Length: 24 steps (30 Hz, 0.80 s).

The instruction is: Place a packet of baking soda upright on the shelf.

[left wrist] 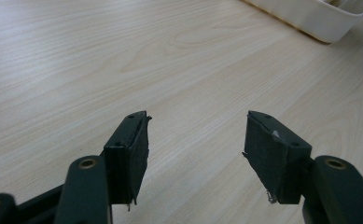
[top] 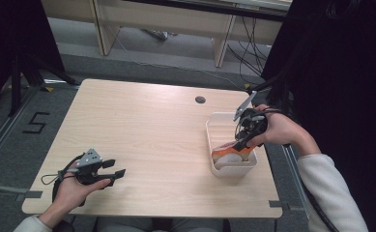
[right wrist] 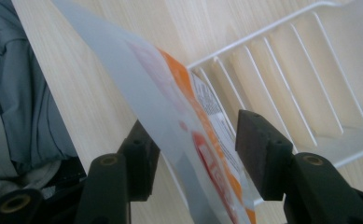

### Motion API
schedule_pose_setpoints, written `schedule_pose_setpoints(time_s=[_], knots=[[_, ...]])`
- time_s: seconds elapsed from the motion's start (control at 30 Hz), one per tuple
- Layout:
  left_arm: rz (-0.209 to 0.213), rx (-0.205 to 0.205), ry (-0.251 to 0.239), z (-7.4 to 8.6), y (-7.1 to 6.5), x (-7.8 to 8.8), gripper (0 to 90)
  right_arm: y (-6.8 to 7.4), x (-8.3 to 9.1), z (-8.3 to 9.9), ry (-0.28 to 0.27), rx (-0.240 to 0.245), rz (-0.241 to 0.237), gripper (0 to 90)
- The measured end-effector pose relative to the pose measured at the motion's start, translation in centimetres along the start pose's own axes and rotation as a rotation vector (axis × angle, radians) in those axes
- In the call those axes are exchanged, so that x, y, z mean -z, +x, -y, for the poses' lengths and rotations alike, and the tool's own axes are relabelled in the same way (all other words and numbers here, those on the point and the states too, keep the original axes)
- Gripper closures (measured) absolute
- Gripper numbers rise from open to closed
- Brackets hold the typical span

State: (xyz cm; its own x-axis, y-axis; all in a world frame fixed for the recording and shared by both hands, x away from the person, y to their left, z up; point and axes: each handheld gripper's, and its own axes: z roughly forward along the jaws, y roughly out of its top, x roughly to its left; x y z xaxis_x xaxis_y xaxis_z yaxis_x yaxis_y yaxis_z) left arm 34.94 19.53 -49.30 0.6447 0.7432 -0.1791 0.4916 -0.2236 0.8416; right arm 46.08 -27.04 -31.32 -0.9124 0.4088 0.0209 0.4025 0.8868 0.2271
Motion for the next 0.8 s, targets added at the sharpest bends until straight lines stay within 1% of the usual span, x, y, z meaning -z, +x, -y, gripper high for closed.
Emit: schedule_pose_setpoints(time_s=[0.03,0.07,0.13,0.17,0.2,0.23,0.27,0.3,0.33,0.4,0.43,0.47,0.5,0.53,0.57,0.63,0.67,0.7,0.77,0.8], knots=[[-0.001,-0.005,0.003,0.0,0.0,0.0,39.3,0.1,0.0,-0.1,-0.015,0.01,-0.001,47.6],[-0.001,-0.009,0.006,0.0,0.1,0.0,39.3,0.3,0.1,-0.2,-0.028,0.009,0.001,47.2],[-0.001,-0.01,0.006,0.0,0.1,0.0,39.2,0.5,0.3,-0.6,-0.061,0.0,-0.011,45.6],[0.0,0.0,0.0,0.0,0.0,0.0,39.2,0.8,0.4,-0.8,-0.071,-0.013,-0.005,45.6],[-0.004,0.004,0.009,0.0,0.0,0.0,39.3,1.1,0.4,-1.3,-0.123,-0.006,-0.029,45.6],[-0.001,0.011,0.004,0.0,0.0,0.0,39.3,1.1,0.4,-1.3,-0.123,-0.006,-0.029,45.6],[0.0,-0.001,0.001,0.0,0.0,0.0,39.2,1.4,0.3,-1.8,-0.131,0.002,-0.043,45.6],[0.0,-0.01,0.008,0.0,0.1,0.0,39.2,1.4,0.3,-1.8,-0.131,0.002,-0.043,45.6],[0.0,-0.009,0.006,0.0,0.1,0.0,39.2,1.6,0.1,-2.1,-0.135,0.011,-0.04,45.6],[0.001,0.0,0.001,0.0,0.0,0.0,39.2,2.0,-0.2,-2.6,-0.135,0.018,-0.037,45.6],[0.0,-0.002,0.0,0.0,0.0,0.0,39.2,2.3,-0.3,-2.9,-0.13,0.018,-0.039,45.7],[-0.001,-0.002,0.0,0.0,0.0,0.0,39.2,2.5,-0.4,-3.1,-0.13,0.025,-0.044,45.7],[-0.002,-0.012,0.006,0.0,0.1,0.1,39.2,2.6,-0.6,-3.4,-0.138,0.045,-0.047,45.8],[-0.001,-0.011,0.003,0.0,0.1,0.1,39.2,3.0,-0.6,-3.6,-0.137,0.029,-0.047,45.8],[-0.003,-0.007,0.003,0.0,0.1,0.1,39.2,3.2,-0.7,-3.8,-0.141,0.026,-0.05,45.8],[-0.002,-0.013,0.003,0.0,0.1,0.1,39.2,3.6,-1.0,-4.4,-0.156,0.027,-0.048,46.0],[0.0,-0.022,0.003,0.0,0.1,0.1,39.2,3.8,-1.2,-4.6,-0.159,0.03,-0.047,46.2],[0.004,-0.005,-0.004,0.0,0.0,0.1,39.2,4.1,-1.4,-4.9,-0.164,0.031,-0.043,46.5],[0.006,-0.009,-0.003,0.0,0.1,0.1,39.2,4.5,-1.6,-5.4,-0.181,0.031,-0.032,47.4],[-0.001,-0.007,0.003,0.0,0.0,0.1,39.2,4.6,-1.8,-5.6,-0.194,0.053,-0.046,47.4]])
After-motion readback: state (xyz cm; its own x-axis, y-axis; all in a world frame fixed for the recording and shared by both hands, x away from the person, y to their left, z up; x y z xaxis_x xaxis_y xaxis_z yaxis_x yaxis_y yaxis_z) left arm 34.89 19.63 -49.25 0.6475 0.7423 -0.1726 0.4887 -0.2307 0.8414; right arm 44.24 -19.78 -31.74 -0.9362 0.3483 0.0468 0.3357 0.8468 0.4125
